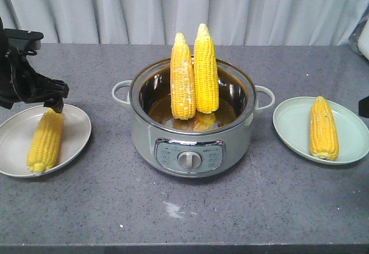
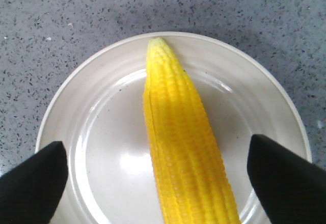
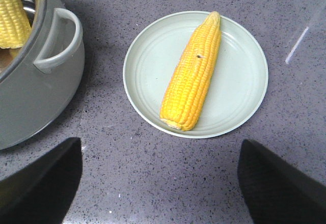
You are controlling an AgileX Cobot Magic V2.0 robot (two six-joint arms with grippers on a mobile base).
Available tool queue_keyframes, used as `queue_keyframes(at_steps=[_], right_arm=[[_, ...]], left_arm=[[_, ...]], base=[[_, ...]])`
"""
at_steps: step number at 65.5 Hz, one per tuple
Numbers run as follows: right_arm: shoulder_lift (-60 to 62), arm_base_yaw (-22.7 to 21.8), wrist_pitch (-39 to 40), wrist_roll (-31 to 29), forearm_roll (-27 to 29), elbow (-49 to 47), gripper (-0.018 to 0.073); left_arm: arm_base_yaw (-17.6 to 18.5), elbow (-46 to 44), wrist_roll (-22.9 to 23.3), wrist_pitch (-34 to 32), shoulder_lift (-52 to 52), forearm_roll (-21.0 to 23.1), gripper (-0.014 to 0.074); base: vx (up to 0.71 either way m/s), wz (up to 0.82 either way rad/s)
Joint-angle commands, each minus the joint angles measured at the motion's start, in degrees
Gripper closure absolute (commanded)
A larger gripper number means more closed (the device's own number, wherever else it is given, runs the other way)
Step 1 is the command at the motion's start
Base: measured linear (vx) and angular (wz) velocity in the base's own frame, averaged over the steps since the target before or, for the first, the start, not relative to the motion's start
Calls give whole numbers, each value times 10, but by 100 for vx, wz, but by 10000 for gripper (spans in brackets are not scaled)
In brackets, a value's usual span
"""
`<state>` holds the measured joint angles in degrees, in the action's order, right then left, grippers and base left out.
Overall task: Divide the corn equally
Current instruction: 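Lower the corn onto the cream plate and open the left gripper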
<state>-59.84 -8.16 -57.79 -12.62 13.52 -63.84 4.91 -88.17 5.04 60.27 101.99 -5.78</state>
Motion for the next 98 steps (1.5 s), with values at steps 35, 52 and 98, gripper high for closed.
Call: queue_keyframes(at_steps=[35, 52, 98], right_arm=[[8, -1, 27, -8, 8, -13, -34], [8, -1, 27, -8, 10, -13, -34], [-57, -1, 106, -232, 268, -15, -34]], left_arm=[[0, 21, 15, -75, -234, 6, 10], [0, 161, 29, -135, -395, 6, 10], [0, 251, 31, -133, -505, 5, 10]], base=[[0, 0], [0, 0], [0, 0]])
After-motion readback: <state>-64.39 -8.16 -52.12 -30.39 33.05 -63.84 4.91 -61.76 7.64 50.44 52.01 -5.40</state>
